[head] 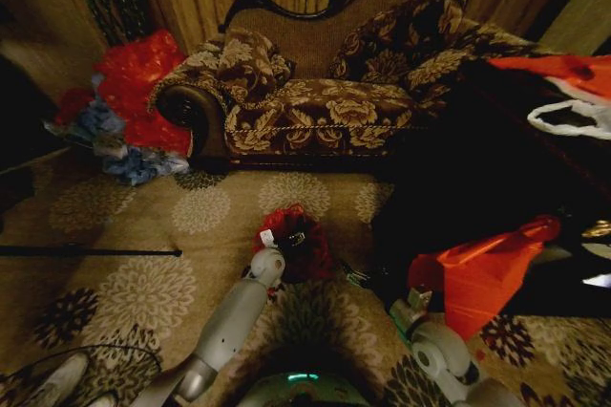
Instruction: Place a garbage bag over the trash bin.
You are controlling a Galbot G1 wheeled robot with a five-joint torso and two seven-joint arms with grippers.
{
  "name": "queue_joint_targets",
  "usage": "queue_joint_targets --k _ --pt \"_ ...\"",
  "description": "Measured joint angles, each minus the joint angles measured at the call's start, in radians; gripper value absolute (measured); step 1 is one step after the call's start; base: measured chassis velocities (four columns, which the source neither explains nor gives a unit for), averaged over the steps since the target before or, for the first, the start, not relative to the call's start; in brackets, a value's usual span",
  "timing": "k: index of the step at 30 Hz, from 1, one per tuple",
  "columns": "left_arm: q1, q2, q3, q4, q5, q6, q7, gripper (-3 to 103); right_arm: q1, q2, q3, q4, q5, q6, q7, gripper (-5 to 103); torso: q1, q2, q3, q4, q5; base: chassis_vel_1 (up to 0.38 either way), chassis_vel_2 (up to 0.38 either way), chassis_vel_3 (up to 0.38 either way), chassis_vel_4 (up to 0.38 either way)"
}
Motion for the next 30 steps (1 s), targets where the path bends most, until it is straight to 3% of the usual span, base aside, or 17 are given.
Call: queue_joint_targets --k 3,5,14,19,20,23,25,30 --pt "0.009 0.011 0.000 -0.022 0.001 -0.013 0.020 100 -0.008 -0.001 0.002 0.001 -0.003 0.002 -0.003 100 0.000 0.000 0.000 0.0000 0.0002 0.000 0.000 0.000 0.000" --pt "0.028 0.031 -0.002 -0.049 0.008 -0.041 0.087 100 -0.017 -0.002 0.011 0.005 -0.004 0.006 -0.007 100 0.000 0.000 0.000 0.0000 -0.0001 0.000 0.000 0.000 0.000" --pt "0.071 0.067 0.010 -0.094 0.076 -0.107 0.245 100 -0.050 0.011 0.048 0.014 -0.016 0.015 -0.014 100 0.000 0.000 0.000 -0.0001 0.0003 0.000 0.000 0.000 0.000" --pt "0.081 0.073 0.011 -0.102 0.074 -0.068 0.194 100 -0.052 0.015 0.046 0.017 -0.019 0.022 -0.014 100 0.000 0.000 0.000 0.0002 0.0000 0.000 0.000 0.000 0.000" --pt "0.079 0.069 0.010 -0.097 0.060 -0.042 0.153 100 -0.052 0.015 0.045 0.017 -0.019 0.027 -0.014 100 0.000 0.000 0.000 0.0000 0.0000 0.000 0.000 0.000 0.000" --pt "0.064 0.057 0.000 -0.070 0.030 -0.006 0.107 100 -0.050 0.012 0.041 0.017 -0.019 0.032 -0.014 100 0.000 0.000 0.000 0.0000 0.0001 0.000 0.000 0.000 0.000" --pt "0.058 0.053 -0.003 -0.061 0.019 0.005 0.100 100 -0.049 0.011 0.038 0.017 -0.018 0.033 -0.014 100 0.000 0.000 0.000 0.0001 0.0001 0.000 0.000 0.000 0.000" --pt "0.031 0.028 -0.006 -0.043 -0.111 0.056 0.085 100 -0.034 0.007 0.010 0.012 -0.018 0.034 -0.016 100 0.000 0.000 0.000 0.0000 0.0001 0.000 0.000 0.000 0.000"
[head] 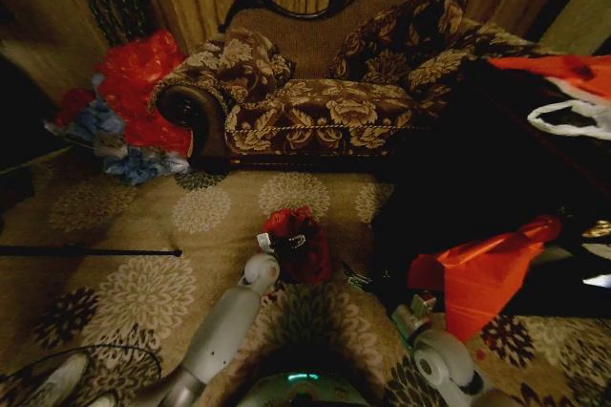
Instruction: Place a garbage bag over the trash bin.
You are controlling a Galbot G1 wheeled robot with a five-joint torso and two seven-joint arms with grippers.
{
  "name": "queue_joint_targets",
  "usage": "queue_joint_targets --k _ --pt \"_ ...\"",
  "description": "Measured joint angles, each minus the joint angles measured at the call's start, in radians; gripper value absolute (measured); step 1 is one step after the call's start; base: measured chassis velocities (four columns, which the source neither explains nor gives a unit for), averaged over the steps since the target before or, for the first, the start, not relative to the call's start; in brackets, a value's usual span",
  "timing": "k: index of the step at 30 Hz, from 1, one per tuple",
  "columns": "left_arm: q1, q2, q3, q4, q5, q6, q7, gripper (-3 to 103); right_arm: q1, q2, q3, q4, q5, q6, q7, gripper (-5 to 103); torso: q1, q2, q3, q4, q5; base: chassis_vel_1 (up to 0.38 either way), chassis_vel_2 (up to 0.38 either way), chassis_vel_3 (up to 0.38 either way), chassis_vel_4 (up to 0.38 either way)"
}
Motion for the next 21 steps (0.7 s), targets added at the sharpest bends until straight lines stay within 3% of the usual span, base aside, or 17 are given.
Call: queue_joint_targets --k 2,3,5,9,14,16,17,18,20,21 --pt "0.000 -0.009 -0.003 -0.016 -0.102 0.019 -0.043 100 0.007 0.001 -0.013 -0.003 0.000 0.000 0.000 100 0.000 0.000 0.000 0.0000 0.0000 0.000 0.000 0.000 0.000" --pt "0.000 -0.009 -0.003 -0.016 -0.102 0.019 -0.043 100 0.007 0.001 -0.013 -0.003 0.000 0.000 0.000 100 0.000 0.000 0.000 0.0000 0.0000 0.000 0.000 0.000 0.000" --pt "0.009 -0.010 -0.006 -0.048 -0.184 0.028 -0.118 100 0.011 0.004 -0.018 -0.007 0.000 0.000 0.000 100 0.000 0.000 0.000 0.0000 -0.0001 0.000 0.000 0.000 0.000" --pt "0.022 -0.001 -0.008 -0.092 -0.214 0.006 -0.178 100 0.011 0.009 -0.019 -0.013 -0.002 0.000 0.000 100 0.000 0.000 0.000 0.0001 0.0000 0.000 0.000 0.000 0.000" --pt "0.026 0.008 -0.010 -0.130 -0.181 -0.029 -0.178 100 0.009 0.010 -0.017 -0.015 -0.003 0.001 0.000 100 0.000 0.000 0.000 -0.0001 0.0000 0.000 0.000 0.000 0.000" --pt "0.042 0.030 -0.008 -0.147 0.004 -0.098 -0.018 100 0.008 0.009 -0.015 -0.015 -0.003 0.001 -0.001 100 0.000 0.000 0.000 0.0000 -0.0001 0.000 0.000 0.000 0.000" --pt "0.048 0.036 -0.008 -0.152 0.053 -0.116 0.025 100 0.007 0.009 -0.014 -0.015 -0.003 0.001 -0.001 100 0.000 0.000 0.000 0.0001 -0.0001 0.000 0.000 0.000 0.000" --pt "0.048 0.036 -0.008 -0.152 0.053 -0.116 0.025 100 0.007 0.009 -0.014 -0.015 -0.003 0.001 -0.001 100 0.000 0.000 0.000 0.0001 -0.0001 0.000 0.000 0.000 0.000" --pt "0.079 0.063 -0.010 -0.202 0.195 -0.188 0.168 100 -0.004 0.014 -0.001 -0.013 -0.005 0.003 -0.003 100 0.000 0.000 0.000 0.0004 -0.0001 0.000 0.000 0.000 0.000" --pt "0.089 0.074 -0.013 -0.231 0.219 -0.207 0.215 100 -0.017 0.022 0.016 -0.010 -0.010 0.005 -0.006 100 0.000 0.000 0.000 0.0003 -0.0002 0.000 0.000 0.000 0.000"
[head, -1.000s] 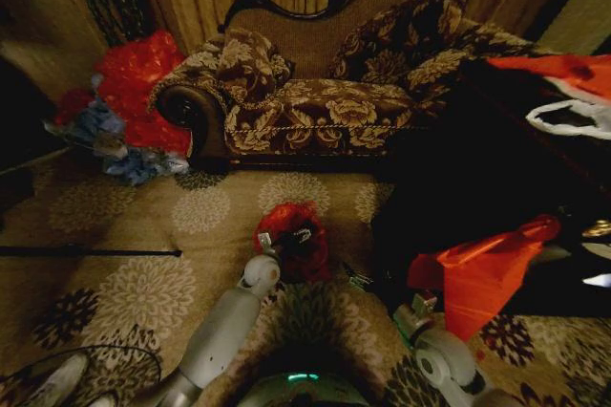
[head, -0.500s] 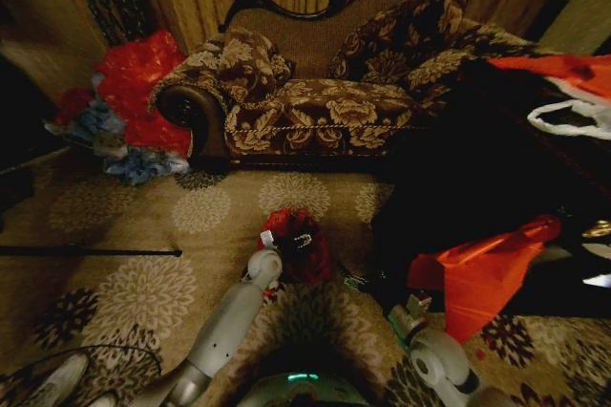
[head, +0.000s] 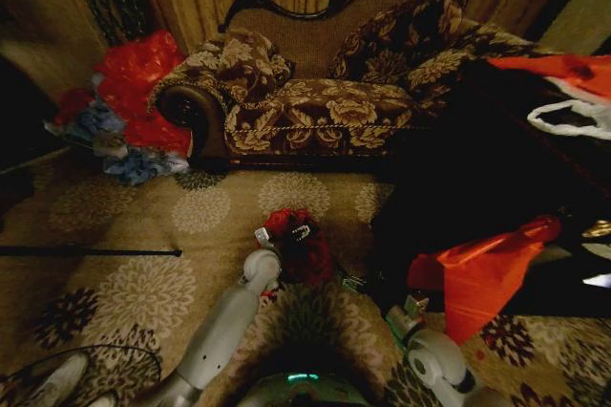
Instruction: Place a garbage bag over the trash bin.
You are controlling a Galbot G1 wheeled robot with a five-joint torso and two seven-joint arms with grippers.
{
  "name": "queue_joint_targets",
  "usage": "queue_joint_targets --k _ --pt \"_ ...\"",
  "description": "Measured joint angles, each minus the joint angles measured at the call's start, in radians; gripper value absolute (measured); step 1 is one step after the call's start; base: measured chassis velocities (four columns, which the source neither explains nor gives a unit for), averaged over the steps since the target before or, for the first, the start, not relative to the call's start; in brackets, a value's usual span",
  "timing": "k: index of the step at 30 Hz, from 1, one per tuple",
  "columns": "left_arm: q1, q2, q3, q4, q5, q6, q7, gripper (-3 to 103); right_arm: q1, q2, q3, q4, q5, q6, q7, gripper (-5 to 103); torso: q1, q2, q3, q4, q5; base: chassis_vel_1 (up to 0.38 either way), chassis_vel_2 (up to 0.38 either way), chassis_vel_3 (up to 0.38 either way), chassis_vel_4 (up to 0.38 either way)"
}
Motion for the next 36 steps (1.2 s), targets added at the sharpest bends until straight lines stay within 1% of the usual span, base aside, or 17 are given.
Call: queue_joint_targets --k 1,2,3,5,7,8,9,11,13,15,17,19,22,24,27,32,36 --pt "0.005 0.010 -0.004 -0.025 0.010 -0.010 0.031 100 -0.010 0.006 0.013 0.002 -0.004 0.003 -0.001 100 0.000 0.000 0.000 -0.0003 -0.0001 0.000 0.000 0.000 0.000" --pt "0.005 0.010 -0.004 -0.025 0.010 -0.010 0.031 100 -0.010 0.006 0.013 0.002 -0.004 0.003 -0.001 100 0.000 0.000 0.000 -0.0003 -0.0001 0.000 0.000 0.000 0.000" --pt "0.010 0.029 -0.016 -0.062 0.019 -0.021 0.074 100 -0.026 0.020 0.033 0.003 -0.013 0.008 -0.002 100 0.000 0.000 0.000 -0.0006 0.0000 0.000 0.000 0.000 0.000" --pt "0.011 0.035 -0.021 -0.072 0.023 -0.022 0.080 100 -0.029 0.025 0.038 0.003 -0.017 0.010 -0.002 100 0.000 0.000 0.000 -0.0006 0.0000 0.000 0.000 0.000 0.000" --pt "0.014 0.066 -0.044 -0.101 0.072 -0.021 -0.012 100 -0.026 0.043 0.042 0.000 -0.023 0.016 -0.002 100 0.000 0.000 0.000 -0.0002 0.0002 0.000 0.000 0.000 0.000" --pt "0.014 0.066 -0.044 -0.101 0.072 -0.021 -0.012 100 -0.026 0.043 0.042 0.000 -0.023 0.016 -0.002 100 0.000 0.000 0.000 -0.0002 0.0002 0.000 0.000 0.000 0.000" --pt "0.010 0.072 -0.054 -0.090 0.094 -0.027 -0.049 100 -0.022 0.050 0.038 -0.003 -0.024 0.017 -0.002 100 0.000 0.000 0.000 0.0001 -0.0001 0.000 0.000 0.000 0.000" --pt "0.004 0.076 -0.061 -0.076 0.104 -0.032 -0.068 100 -0.020 0.055 0.033 -0.004 -0.025 0.018 -0.001 100 0.000 0.000 0.000 -0.0001 -0.0002 0.000 0.000 0.000 0.000" --pt "-0.013 0.079 -0.075 -0.035 0.131 -0.012 -0.124 100 -0.020 0.064 0.020 -0.005 -0.031 0.021 -0.001 100 0.000 0.000 0.000 -0.0004 0.0001 0.000 0.000 0.000 0.000" --pt "-0.013 0.079 -0.078 -0.024 0.144 -0.003 -0.136 100 -0.021 0.065 0.019 -0.005 -0.032 0.021 -0.001 100 0.000 0.000 0.000 -0.0005 0.0001 0.000 0.000 0.000 0.000" --pt "-0.008 0.076 -0.091 -0.005 0.161 0.020 -0.170 100 -0.022 0.065 0.022 -0.005 -0.033 0.022 0.000 100 0.000 0.000 0.000 -0.0004 0.0000 0.000 0.000 0.000 0.000" --pt "-0.003 0.074 -0.098 -0.002 0.159 0.029 -0.183 100 -0.023 0.065 0.027 -0.005 -0.033 0.023 0.000 100 0.000 0.000 0.000 -0.0003 0.0000 0.000 0.000 0.000 0.000" --pt "0.023 0.056 -0.147 0.007 0.142 0.079 -0.234 100 -0.030 0.065 0.049 -0.007 -0.032 0.025 -0.001 100 0.000 0.000 0.000 -0.0004 0.0001 0.000 0.000 0.000 0.000" --pt "0.028 0.052 -0.159 0.015 0.136 0.086 -0.247 100 -0.032 0.065 0.054 -0.008 -0.032 0.026 -0.001 100 0.000 0.000 0.000 -0.0003 0.0001 0.000 0.000 0.000 0.000" --pt "0.041 0.029 -0.196 0.071 0.083 0.090 -0.282 100 -0.036 0.071 0.062 -0.014 -0.031 0.032 -0.005 100 0.000 0.000 0.000 -0.0002 0.0002 0.000 0.000 0.000 0.000" --pt "0.031 0.006 -0.195 0.142 0.015 0.097 -0.295 100 -0.034 0.074 0.052 -0.018 -0.031 0.034 -0.013 100 0.000 0.000 0.000 -0.0003 0.0003 0.000 0.000 0.000 0.000" --pt "0.020 -0.006 -0.183 0.218 0.009 0.096 -0.259 100 -0.027 0.071 0.046 -0.018 -0.030 0.034 -0.013 100 0.000 0.000 0.000 -0.0002 0.0002 0.000 0.000 0.000 0.000"
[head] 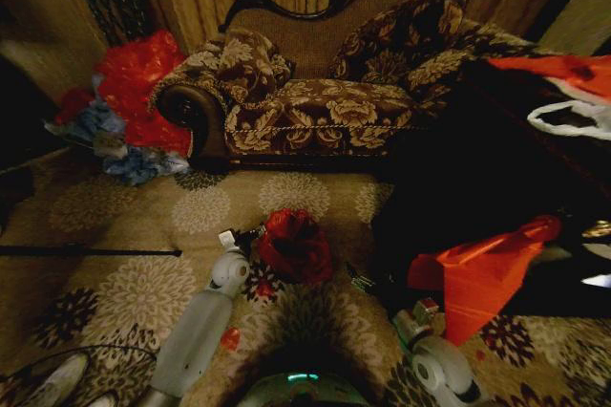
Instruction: Place a garbage bag over the trash bin.
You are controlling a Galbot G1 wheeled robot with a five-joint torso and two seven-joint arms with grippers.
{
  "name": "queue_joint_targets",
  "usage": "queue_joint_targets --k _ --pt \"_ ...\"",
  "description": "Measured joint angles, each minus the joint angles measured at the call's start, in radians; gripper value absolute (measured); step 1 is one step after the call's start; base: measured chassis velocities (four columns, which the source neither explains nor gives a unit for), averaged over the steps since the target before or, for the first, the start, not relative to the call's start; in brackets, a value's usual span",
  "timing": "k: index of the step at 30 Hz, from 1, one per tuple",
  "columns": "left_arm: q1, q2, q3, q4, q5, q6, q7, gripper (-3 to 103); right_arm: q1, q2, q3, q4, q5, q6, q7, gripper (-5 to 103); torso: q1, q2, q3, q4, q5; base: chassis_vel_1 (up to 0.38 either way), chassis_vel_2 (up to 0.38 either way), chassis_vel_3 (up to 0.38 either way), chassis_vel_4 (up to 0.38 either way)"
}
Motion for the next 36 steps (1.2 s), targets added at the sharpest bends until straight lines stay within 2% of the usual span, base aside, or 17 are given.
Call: queue_joint_targets --k 2,5,12,17,20,21,27,36 --pt "-0.001 -0.002 0.003 0.011 0.000 -0.004 0.007 100 0.000 -0.001 0.000 0.000 0.000 0.000 0.000 100 0.000 0.000 0.000 0.0001 -0.0001 0.000 0.000 0.000 0.000" --pt "-0.011 -0.014 0.008 0.073 0.002 -0.009 0.044 100 0.001 -0.007 0.004 -0.001 0.005 0.000 -0.001 100 -0.001 0.001 -0.001 0.0009 0.0017 0.000 0.000 0.000 0.000" --pt "-0.006 -0.024 0.023 0.092 0.014 -0.018 0.051 100 0.006 -0.012 0.005 -0.006 0.008 0.002 -0.002 100 -0.001 0.001 -0.001 0.0007 0.0011 0.000 0.000 0.000 0.000" --pt "-0.003 -0.016 0.029 0.031 0.013 -0.017 0.009 100 0.023 -0.014 -0.007 -0.018 0.010 0.000 -0.003 100 0.001 -0.001 0.001 0.0005 -0.0012 0.000 0.000 0.000 0.000" --pt "-0.004 -0.012 0.038 -0.006 0.012 -0.015 0.000 100 0.030 -0.014 -0.015 -0.023 0.010 -0.004 -0.003 100 0.001 -0.001 0.002 -0.0006 -0.0022 0.000 0.000 0.000 0.000" --pt "-0.005 -0.009 0.045 -0.038 0.016 -0.013 -0.007 100 0.033 -0.015 -0.018 -0.027 0.010 -0.005 -0.003 100 0.001 -0.001 0.001 -0.0018 -0.0019 0.000 0.000 0.000 0.000" --pt "0.003 0.009 0.048 -0.130 0.034 -0.008 -0.033 100 0.031 -0.023 -0.010 -0.027 0.018 -0.011 -0.003 100 0.000 -0.001 0.000 -0.0003 -0.0008 0.000 0.000 0.000 0.000" --pt "0.015 0.014 0.045 -0.165 0.049 -0.004 -0.079 100 0.025 -0.026 0.000 -0.027 0.022 -0.009 -0.005 100 0.000 0.000 0.000 -0.0003 -0.0003 0.000 0.000 0.000 0.000"
